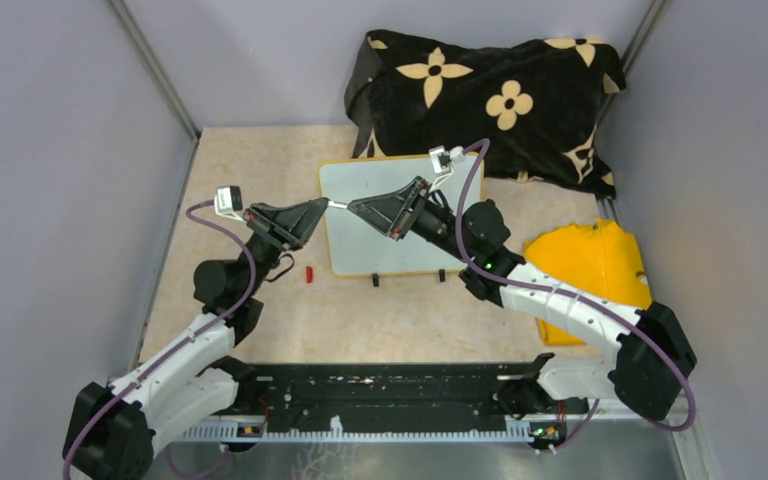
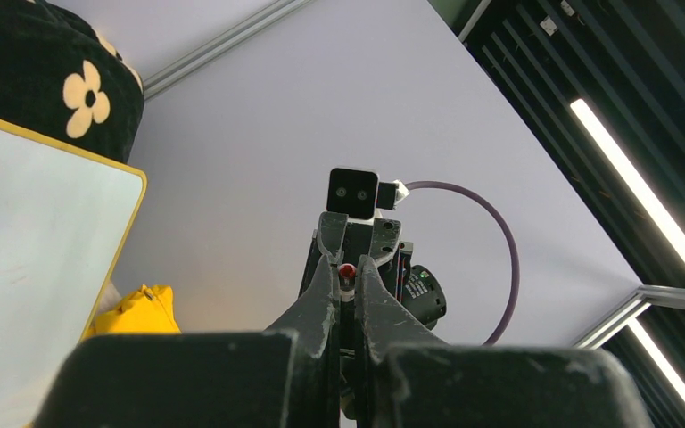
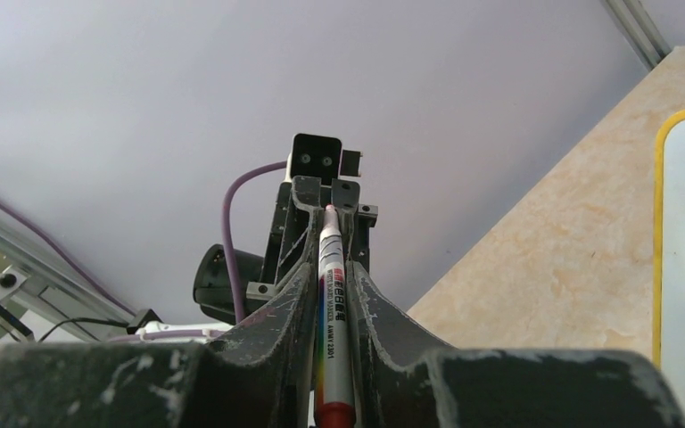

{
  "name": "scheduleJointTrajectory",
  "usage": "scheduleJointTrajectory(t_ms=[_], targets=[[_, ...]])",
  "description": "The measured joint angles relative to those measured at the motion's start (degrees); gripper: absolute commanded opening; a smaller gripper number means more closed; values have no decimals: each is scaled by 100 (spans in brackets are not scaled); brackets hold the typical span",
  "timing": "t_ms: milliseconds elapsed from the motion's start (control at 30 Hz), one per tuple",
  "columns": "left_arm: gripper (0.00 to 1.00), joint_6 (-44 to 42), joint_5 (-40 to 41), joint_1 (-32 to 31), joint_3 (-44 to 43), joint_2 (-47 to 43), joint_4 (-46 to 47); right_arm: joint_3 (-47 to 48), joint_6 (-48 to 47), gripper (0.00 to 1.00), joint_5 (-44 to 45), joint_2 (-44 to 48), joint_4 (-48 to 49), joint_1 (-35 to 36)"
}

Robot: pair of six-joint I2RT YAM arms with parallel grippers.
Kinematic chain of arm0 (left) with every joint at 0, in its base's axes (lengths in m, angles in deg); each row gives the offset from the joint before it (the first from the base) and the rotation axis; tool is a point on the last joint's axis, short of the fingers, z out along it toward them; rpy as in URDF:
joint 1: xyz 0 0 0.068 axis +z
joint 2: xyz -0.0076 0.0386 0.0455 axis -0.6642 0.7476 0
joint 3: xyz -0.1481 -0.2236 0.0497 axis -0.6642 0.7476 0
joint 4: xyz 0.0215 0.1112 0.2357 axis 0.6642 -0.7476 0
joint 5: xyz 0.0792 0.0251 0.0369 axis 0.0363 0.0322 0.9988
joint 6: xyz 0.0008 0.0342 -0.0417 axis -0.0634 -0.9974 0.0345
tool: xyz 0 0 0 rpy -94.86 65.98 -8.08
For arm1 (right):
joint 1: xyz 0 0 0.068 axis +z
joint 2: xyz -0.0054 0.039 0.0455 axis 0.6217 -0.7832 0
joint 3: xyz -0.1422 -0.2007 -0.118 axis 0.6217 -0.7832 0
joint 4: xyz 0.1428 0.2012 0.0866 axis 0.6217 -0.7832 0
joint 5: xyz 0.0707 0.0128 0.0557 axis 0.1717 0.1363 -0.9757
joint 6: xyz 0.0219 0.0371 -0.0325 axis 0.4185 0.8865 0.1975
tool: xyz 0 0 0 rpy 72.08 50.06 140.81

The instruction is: Write a sentence on the whiteboard

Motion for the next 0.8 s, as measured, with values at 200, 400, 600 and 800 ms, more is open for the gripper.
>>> scheduleJointTrajectory(t_ms=[200,400,600,800], targets=[[0,4,-2,0,0,0,-4,0,4,22,0,0,4,0],[0,4,-2,0,7,0,-15,0,7,23,0,0,7,0],[0,4,-4,0,7,0,-17,0,7,23,0,0,4,0],[0,7,-7,0,7,2,-17,0,7,25,7,0,4,0]])
